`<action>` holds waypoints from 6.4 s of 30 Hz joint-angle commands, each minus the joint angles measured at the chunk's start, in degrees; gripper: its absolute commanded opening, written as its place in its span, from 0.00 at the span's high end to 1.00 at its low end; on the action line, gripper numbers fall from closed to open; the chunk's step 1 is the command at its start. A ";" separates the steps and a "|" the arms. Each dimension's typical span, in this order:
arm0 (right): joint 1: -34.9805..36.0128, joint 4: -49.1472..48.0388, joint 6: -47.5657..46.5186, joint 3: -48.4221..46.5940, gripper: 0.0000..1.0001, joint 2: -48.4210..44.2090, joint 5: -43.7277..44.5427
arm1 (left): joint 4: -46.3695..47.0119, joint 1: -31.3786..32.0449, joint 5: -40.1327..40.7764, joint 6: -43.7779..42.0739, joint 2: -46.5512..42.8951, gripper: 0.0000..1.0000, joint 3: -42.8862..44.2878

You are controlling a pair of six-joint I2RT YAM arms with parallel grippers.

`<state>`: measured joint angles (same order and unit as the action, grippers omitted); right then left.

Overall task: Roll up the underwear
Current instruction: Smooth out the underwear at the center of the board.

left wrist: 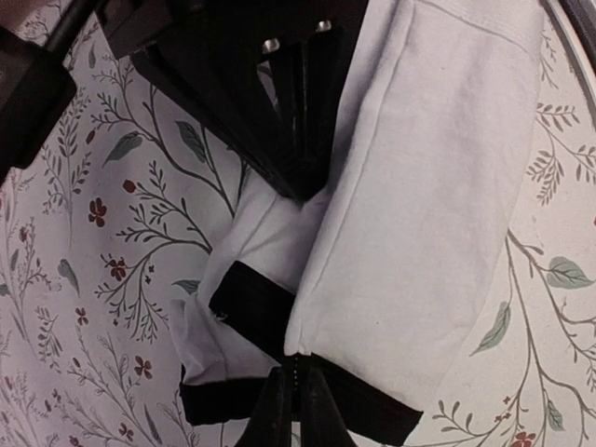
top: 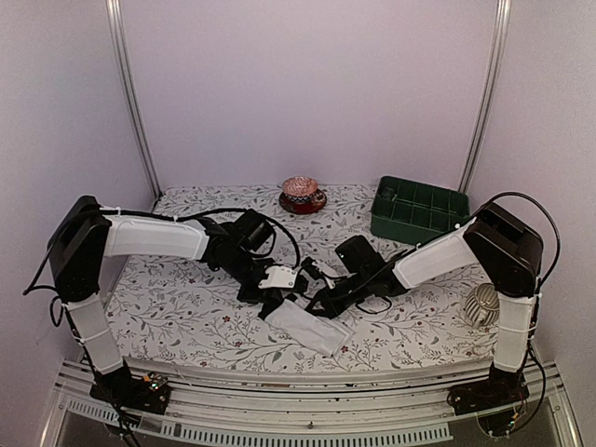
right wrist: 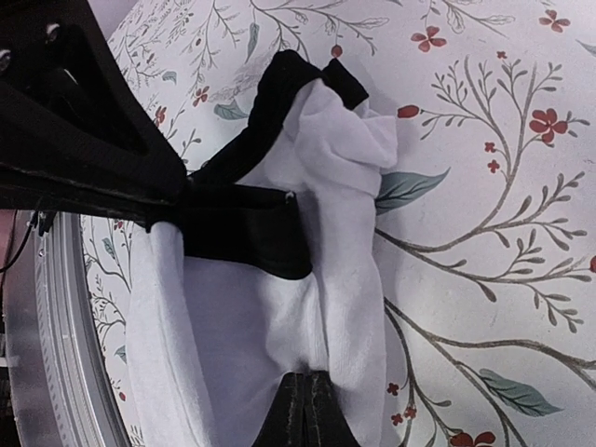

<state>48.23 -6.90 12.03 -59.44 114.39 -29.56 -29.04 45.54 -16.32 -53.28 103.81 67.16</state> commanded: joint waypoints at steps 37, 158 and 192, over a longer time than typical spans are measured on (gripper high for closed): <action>-0.33 -1.21 -0.77 6.53 0.68 -14.45 9.19 | 17.08 3.79 13.37 16.15 8.33 0.75 -0.67; 9.98 0.24 -3.85 9.56 0.80 -15.88 -4.44 | 24.64 -2.40 13.32 18.38 -3.52 0.02 -10.75; 4.61 -5.62 -1.06 15.98 0.92 -3.40 -9.27 | 20.85 -1.24 21.36 16.83 8.16 0.02 -5.45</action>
<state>52.97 -16.53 10.13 -45.36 108.97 -40.47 -4.69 44.25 1.93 -35.29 109.12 61.80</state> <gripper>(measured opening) 0.077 0.984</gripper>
